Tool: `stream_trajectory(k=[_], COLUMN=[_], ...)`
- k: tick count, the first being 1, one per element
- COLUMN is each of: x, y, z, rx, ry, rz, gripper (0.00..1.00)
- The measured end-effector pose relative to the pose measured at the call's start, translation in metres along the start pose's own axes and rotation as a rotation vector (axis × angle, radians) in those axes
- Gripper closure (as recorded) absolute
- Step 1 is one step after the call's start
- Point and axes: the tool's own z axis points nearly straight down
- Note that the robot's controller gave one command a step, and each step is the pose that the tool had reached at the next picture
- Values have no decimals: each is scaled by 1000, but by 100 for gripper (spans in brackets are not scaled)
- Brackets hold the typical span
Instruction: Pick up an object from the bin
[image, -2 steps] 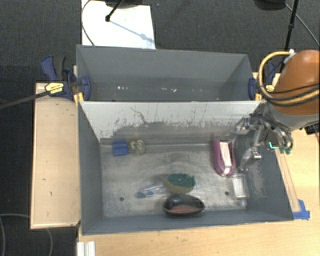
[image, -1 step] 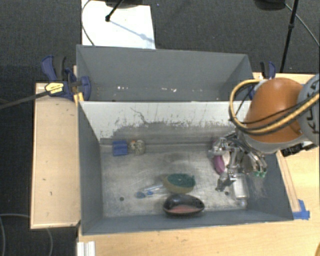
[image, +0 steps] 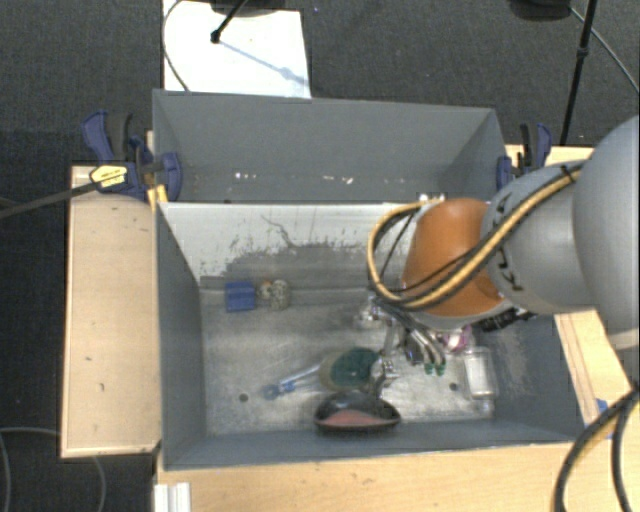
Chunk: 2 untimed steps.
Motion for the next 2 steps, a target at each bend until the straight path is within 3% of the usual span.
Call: stream_trajectory(k=[1, 2], x=[-2, 2], y=[-2, -2], z=[-4, -168], rx=[0, 0], ry=[-6, 2], rz=[-1, -345], gripper=[100, 100])
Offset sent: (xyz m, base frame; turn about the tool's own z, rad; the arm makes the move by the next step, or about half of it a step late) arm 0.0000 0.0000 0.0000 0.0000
